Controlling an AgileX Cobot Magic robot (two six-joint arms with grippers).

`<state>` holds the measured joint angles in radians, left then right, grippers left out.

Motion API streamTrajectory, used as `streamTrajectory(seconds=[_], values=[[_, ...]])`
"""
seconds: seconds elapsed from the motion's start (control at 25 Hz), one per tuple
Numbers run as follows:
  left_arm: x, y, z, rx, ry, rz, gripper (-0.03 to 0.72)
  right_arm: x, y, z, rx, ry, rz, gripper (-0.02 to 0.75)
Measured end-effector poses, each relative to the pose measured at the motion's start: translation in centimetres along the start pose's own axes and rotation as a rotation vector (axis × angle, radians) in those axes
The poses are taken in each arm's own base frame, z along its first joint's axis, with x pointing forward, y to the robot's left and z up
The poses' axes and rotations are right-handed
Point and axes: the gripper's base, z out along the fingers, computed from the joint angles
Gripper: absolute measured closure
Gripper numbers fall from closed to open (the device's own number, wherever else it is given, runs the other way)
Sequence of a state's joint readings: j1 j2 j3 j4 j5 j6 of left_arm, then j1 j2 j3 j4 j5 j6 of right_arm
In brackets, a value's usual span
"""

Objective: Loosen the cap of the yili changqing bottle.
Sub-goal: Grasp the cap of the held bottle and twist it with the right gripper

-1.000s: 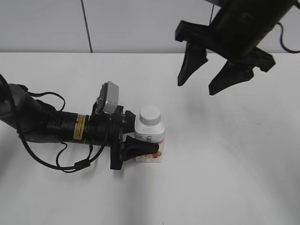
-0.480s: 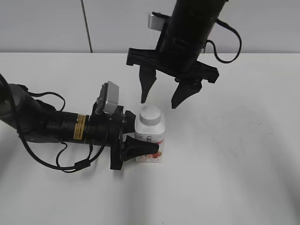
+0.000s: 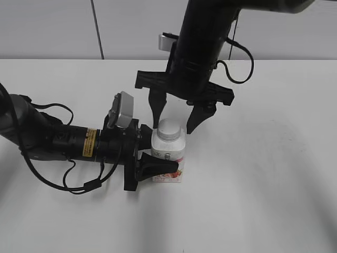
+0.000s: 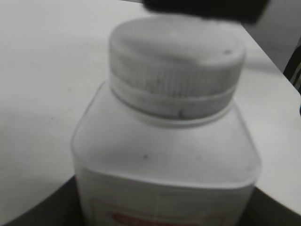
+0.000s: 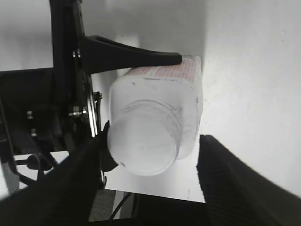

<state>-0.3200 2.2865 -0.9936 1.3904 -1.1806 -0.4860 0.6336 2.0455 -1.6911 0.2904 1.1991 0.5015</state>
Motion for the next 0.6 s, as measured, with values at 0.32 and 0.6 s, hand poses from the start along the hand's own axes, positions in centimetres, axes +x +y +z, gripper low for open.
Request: streamTrajectory(seconds=[0.32,0.6], values=[[0.0,0.0,0.0,0.0,0.0,0.0,0.275,-0.24,-0.1,0.75,0.011,0.005,0.006,0.227],[0.0,0.0,0.0,0.0,0.0,0.0,0.275,-0.27,-0.09,0.8,0.01,0.004,0.007,0.228]])
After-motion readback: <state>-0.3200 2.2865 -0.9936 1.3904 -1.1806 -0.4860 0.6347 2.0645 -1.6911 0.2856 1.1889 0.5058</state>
